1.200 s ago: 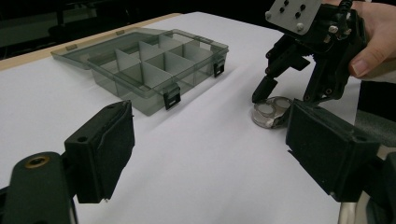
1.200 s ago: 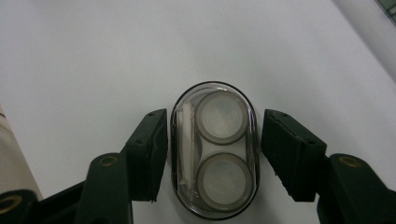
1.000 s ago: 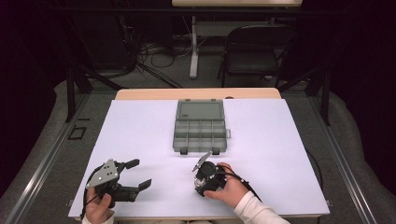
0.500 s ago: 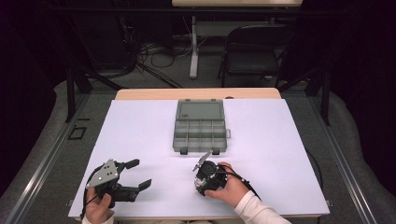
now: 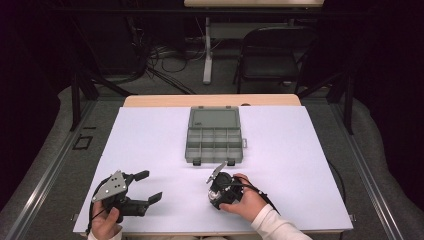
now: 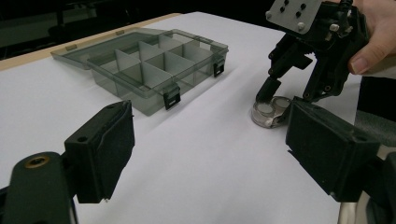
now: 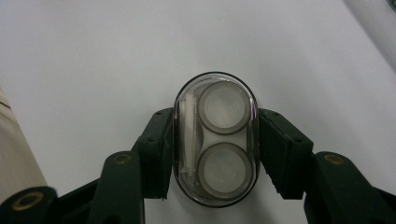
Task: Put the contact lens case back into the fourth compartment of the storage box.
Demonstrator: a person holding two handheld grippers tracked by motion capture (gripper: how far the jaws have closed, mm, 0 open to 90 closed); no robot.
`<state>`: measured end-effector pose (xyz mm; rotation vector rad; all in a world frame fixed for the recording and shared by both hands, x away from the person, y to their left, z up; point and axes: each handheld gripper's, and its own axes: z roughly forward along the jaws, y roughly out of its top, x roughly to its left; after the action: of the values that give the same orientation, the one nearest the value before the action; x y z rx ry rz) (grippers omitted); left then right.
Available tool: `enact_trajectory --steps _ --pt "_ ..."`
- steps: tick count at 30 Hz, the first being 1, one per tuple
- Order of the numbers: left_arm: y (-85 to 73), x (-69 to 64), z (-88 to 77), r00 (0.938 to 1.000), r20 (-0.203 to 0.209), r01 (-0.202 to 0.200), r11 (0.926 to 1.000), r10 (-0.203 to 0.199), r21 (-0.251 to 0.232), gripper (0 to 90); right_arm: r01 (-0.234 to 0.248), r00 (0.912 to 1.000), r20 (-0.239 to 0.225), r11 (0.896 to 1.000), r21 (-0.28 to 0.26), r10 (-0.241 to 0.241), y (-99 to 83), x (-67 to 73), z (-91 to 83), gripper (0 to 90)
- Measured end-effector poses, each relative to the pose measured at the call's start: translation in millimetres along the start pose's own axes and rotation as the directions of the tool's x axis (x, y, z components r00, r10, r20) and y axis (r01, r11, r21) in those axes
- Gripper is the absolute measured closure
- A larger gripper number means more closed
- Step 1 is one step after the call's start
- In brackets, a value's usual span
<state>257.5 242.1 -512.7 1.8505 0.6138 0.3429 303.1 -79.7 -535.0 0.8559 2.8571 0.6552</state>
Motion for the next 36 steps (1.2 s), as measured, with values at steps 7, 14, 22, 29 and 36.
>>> enact_trajectory --steps 7,14,22,29,36 --pt "0.0 -0.1 0.1 1.0 -0.002 0.0 1.0 0.0 0.002 16.2 -0.006 1.0 0.0 1.0 0.003 0.006 0.1 -0.7 -1.1 48.7" --pt "0.0 -0.1 0.1 1.0 -0.003 0.001 1.0 -0.001 0.002 16.1 -0.003 1.0 0.006 1.0 0.011 0.003 0.5 -2.8 -3.3 48.7" --pt "0.0 -0.1 0.0 1.0 -0.002 0.0 1.0 0.0 0.002 16.2 -0.005 0.9999 0.01 1.0 0.009 0.005 1.8 -4.9 -6.8 48.7" --pt "0.0 -0.1 0.1 1.0 -0.002 0.001 1.0 -0.001 0.002 16.1 -0.012 0.9997 0.019 1.0 0.011 0.012 2.6 -8.6 -10.6 48.7" --pt "0.0 -0.1 0.1 1.0 -0.002 0.002 1.0 -0.002 0.001 16.2 -0.028 0.9993 0.027 1.0 0.004 0.028 3.6 -15.0 -17.3 48.7"
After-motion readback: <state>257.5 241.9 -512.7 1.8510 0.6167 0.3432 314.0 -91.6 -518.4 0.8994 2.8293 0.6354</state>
